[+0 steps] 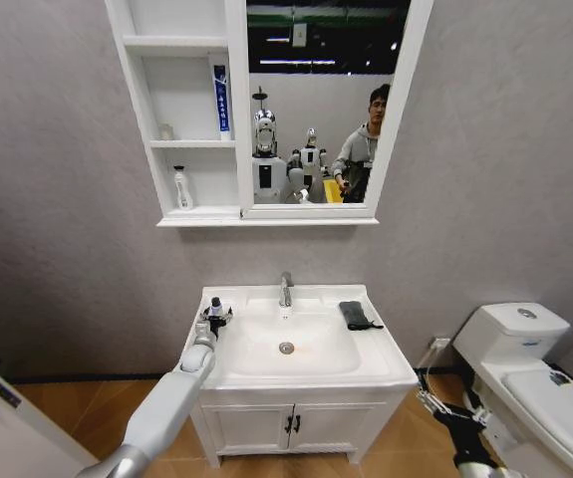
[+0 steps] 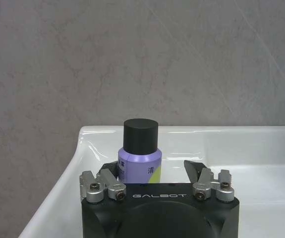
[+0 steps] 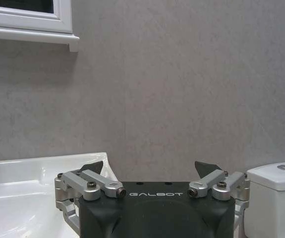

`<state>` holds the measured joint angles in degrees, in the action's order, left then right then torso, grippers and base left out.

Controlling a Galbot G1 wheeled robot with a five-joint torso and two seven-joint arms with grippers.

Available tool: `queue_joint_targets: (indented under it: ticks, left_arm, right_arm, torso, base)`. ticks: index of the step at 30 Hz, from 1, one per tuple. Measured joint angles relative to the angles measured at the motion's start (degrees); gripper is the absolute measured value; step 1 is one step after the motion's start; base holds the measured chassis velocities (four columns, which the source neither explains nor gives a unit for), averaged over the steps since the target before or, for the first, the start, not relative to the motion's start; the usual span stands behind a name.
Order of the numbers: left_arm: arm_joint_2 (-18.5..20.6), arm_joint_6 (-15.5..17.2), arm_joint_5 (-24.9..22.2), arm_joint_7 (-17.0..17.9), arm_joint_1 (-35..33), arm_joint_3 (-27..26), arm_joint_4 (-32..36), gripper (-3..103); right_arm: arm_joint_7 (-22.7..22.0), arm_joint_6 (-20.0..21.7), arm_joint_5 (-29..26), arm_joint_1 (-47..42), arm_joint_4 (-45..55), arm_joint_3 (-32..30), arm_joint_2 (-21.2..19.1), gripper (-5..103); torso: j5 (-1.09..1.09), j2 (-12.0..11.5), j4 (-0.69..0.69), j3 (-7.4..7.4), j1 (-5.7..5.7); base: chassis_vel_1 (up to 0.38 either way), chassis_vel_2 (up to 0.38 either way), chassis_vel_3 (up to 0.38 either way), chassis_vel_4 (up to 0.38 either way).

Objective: Move facial cleanser and shampoo from washbasin to cabinet, then wipe washbasin with towel.

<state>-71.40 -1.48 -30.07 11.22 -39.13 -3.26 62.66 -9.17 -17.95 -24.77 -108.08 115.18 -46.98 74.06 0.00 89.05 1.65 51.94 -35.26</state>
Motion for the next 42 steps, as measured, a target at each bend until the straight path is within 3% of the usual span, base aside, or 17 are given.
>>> queue_joint_targets:
  ticks: [2,6,8,10,13,16,17,20,21,23,24,28,29,31,34,38,42]
  left_arm:
    - [-0.1,0.0,0.0,0.0,0.0,0.0,-0.2,62]
    - [0.0,0.0,0.1,0.0,-0.1,0.0,-0.2,56]
    - [0.5,0.0,0.7,0.0,-0.4,-0.1,0.3,45]
    - [0.9,0.1,0.7,0.0,-0.5,0.0,0.8,43]
    - [3.7,1.9,0.9,1.8,-1.6,0.6,4.9,43]
    - [9.1,5.3,0.2,4.6,-3.0,1.8,16.0,43]
    - [9.1,5.3,0.2,4.6,-3.0,1.8,16.0,43]
    - [16.8,12.4,-5.2,11.2,-1.6,3.5,30.7,43]
    - [16.8,12.4,-5.2,11.2,-1.6,3.5,30.7,43]
    - [21.8,17.3,-11.2,15.1,1.1,3.8,39.6,43]
    - [21.8,17.3,-11.2,15.1,1.1,3.8,39.6,43]
    - [29.7,31.0,-27.2,23.6,9.8,4.7,51.7,43]
    - [29.7,31.0,-27.2,23.6,9.8,4.7,51.7,43]
    - [31.7,36.1,-35.4,25.8,15.9,5.4,53.9,43]
    - [32.1,38.9,-41.3,26.6,26.3,8.5,51.6,43]
    - [30.0,39.3,-42.7,26.5,33.2,11.8,47.0,43]
    - [23.7,39.4,-42.6,25.7,42.6,17.2,36.5,43]
  right_arm:
    - [0.1,-0.1,-0.2,0.1,-0.2,-0.1,-0.1,100]
    - [0.1,-0.1,-0.2,0.3,-0.3,0.2,-0.1,100]
    - [0.1,-0.1,-0.2,0.6,-0.3,0.6,0.0,100]
    - [0.1,-0.1,-0.2,0.6,-0.3,0.7,-0.1,100]
    - [0.0,-0.1,0.0,1.0,-0.5,1.1,-0.1,100]
    - [0.0,0.1,0.4,1.3,-0.4,1.6,0.0,100]
    - [0.0,0.1,0.4,1.3,-0.4,1.6,0.0,100]
    - [-0.1,0.6,1.2,1.4,0.0,2.2,0.1,100]
    - [-0.1,0.6,1.2,1.4,0.0,2.2,0.1,100]
    - [-0.1,0.7,1.6,1.6,0.4,2.5,0.3,100]
    - [-0.1,0.7,1.6,1.6,0.4,2.5,0.3,100]
    - [-0.1,0.8,2.8,1.4,1.4,3.0,0.8,100]
    - [-0.1,0.8,2.8,1.4,1.4,3.0,0.8,100]
    - [-0.1,0.9,3.1,1.2,2.0,3.2,0.9,100]
    - [-0.1,1.0,3.2,1.1,2.8,3.2,0.9,100]
    - [-0.1,1.0,3.1,1.0,3.3,2.9,0.9,100]
    - [-0.1,0.4,2.6,0.4,3.4,1.9,1.1,100]
  torso:
    - [0.00,0.0,-0.01,0.00,0.00]
    - [0.00,0.0,-0.01,0.00,0.00]
    - [-0.01,0.0,0.00,0.00,0.00]
    - [-0.02,0.0,0.00,0.00,0.00]
    - [-0.01,0.0,0.00,0.00,0.00]
    - [0.00,0.0,-0.02,0.00,0.00]
    - [0.00,0.0,-0.02,0.00,0.00]
    - [-0.03,0.0,-0.01,-0.01,0.00]
    - [-0.03,0.0,-0.01,-0.01,0.00]
    - [0.01,0.0,0.00,-0.01,0.00]
    - [0.01,0.0,0.00,-0.01,0.00]
    - [-0.02,0.0,-0.02,-0.01,0.01]
    - [-0.02,0.0,-0.02,-0.01,0.01]
    - [0.00,0.0,-0.01,-0.01,0.01]
    - [0.00,0.0,-0.01,-0.01,0.01]
    - [-0.03,0.0,-0.02,0.00,0.01]
    - [-0.01,0.0,0.02,0.01,0.00]
  base:
    - [0.000,0.000,0.000,0.000]
    - [0.000,0.000,0.000,0.000]
    - [0.000,0.000,0.000,0.000]
    - [0.000,0.000,0.000,0.000]
    - [0.000,0.000,0.000,0.000]
    - [0.000,0.000,0.000,0.000]
    - [0.000,0.000,0.000,0.000]
    - [0.000,0.000,0.000,0.000]
    - [0.000,0.000,0.000,0.000]
    - [0.000,0.000,0.000,0.000]
    - [0.000,0.000,0.000,0.000]
    - [0.000,0.000,0.000,0.000]
    - [0.000,0.000,0.000,0.000]
    - [0.000,0.000,0.000,0.000]
    - [0.000,0.000,0.000,0.000]
    - [0.000,0.000,0.000,0.000]
    - [0.000,0.000,0.000,0.000]
